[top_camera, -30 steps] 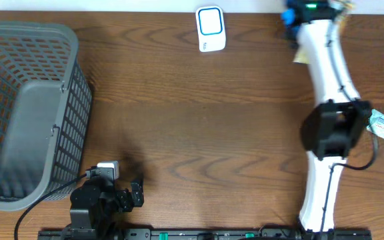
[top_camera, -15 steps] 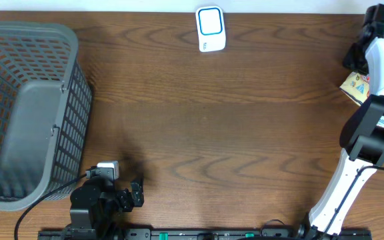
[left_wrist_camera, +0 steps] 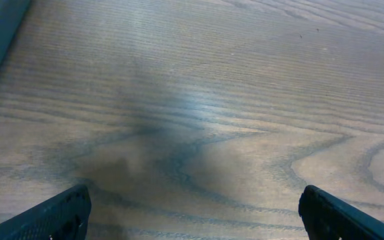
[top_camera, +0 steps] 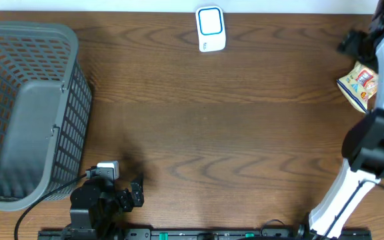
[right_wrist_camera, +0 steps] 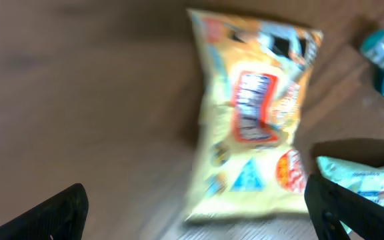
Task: Scan the item barcode
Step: 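Carry the snack bag to the right table edge and release it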
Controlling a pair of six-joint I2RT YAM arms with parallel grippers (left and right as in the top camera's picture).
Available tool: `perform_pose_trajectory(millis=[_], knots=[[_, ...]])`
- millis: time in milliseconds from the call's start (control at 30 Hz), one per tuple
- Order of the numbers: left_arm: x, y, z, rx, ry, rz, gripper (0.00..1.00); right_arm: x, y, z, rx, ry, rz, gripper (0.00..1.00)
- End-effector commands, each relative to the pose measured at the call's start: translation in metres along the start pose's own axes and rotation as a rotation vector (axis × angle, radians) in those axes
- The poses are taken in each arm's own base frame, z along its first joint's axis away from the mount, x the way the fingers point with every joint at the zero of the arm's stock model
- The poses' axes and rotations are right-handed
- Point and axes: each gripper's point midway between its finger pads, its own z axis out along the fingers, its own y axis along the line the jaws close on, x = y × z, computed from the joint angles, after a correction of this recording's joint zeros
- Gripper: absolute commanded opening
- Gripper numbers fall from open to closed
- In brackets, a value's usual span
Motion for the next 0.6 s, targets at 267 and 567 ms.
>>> perform_pose_trajectory(millis=[267, 567], knots=[[0.008, 0.003, 0.001, -0.015, 0.029, -0.004, 0.99, 0.005, 0.078, -0.27, -0.402, -0.422, -0.176, 0.99], [0.008, 0.003, 0.001, -0.015, 0.029, -0.004, 0.99, 0.049, 0.053, -0.373, -0.508, -0.552, -0.213, 0.99]])
